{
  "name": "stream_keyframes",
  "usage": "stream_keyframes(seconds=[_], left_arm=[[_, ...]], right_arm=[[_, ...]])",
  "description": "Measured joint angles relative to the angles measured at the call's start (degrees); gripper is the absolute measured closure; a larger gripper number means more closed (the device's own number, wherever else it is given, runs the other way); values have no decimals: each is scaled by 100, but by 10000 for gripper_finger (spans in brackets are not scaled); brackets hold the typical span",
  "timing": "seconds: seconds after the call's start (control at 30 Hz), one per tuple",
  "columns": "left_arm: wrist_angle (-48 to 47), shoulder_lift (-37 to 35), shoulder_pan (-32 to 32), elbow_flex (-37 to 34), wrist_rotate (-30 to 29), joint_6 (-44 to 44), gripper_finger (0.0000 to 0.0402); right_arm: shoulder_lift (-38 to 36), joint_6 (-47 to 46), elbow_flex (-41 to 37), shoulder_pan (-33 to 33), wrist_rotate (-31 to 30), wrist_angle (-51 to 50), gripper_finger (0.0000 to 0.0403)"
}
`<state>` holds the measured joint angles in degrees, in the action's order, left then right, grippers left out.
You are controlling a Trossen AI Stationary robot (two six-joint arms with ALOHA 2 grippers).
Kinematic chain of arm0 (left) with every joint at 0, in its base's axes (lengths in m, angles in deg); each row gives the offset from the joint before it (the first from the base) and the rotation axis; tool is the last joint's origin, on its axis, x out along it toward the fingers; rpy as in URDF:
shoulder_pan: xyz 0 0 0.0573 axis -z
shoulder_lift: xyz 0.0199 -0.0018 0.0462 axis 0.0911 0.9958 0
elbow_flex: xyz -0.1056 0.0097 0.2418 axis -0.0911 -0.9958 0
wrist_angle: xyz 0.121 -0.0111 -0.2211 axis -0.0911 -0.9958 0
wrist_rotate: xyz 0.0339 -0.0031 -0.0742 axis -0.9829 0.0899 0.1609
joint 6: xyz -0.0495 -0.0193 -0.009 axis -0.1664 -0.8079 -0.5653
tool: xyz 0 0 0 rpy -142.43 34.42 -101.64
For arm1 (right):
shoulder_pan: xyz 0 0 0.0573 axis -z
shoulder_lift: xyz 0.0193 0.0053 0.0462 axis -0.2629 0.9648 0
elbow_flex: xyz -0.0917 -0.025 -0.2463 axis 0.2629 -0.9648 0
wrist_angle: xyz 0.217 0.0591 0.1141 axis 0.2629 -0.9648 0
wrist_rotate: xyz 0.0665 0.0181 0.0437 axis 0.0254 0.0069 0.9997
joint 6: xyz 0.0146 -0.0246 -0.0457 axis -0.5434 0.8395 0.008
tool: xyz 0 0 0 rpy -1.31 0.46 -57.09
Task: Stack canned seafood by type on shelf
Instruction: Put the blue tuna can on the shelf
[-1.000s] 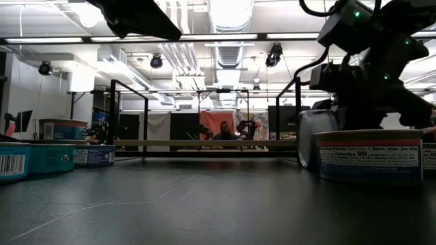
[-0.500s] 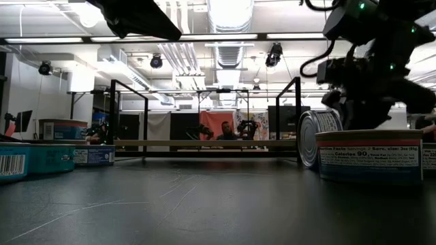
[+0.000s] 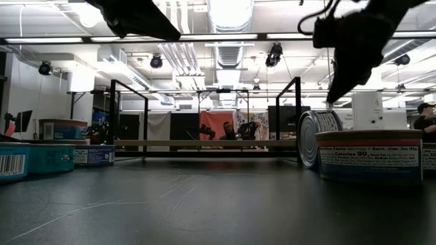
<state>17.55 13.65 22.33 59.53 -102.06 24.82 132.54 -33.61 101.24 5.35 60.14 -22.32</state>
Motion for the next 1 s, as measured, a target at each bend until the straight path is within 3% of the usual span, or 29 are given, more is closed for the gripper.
stream_keyframes(seconds=[0.27, 0.5, 0.7, 0.87, 1.0], left_arm=[[-123, 0, 0, 0, 13, 875, 402], [-499, -20, 0, -2, 1005, 1748, 401], [-1051, -26, 1, -2, 1348, 1948, 401], [-1468, -164, 22, -118, 1346, 1780, 401], [-849, -649, 131, -699, 1384, 2098, 401]], right_arm=[[746, -1623, 1234, -400, 11, -1137, 394], [1976, -2829, 2784, -648, 262, -3001, 394], [2624, -3424, 3818, -647, 871, -3277, 389], [2915, -3851, 4284, -630, 925, -3284, 359], [3008, -4290, 4285, -621, 969, -3342, 310]])
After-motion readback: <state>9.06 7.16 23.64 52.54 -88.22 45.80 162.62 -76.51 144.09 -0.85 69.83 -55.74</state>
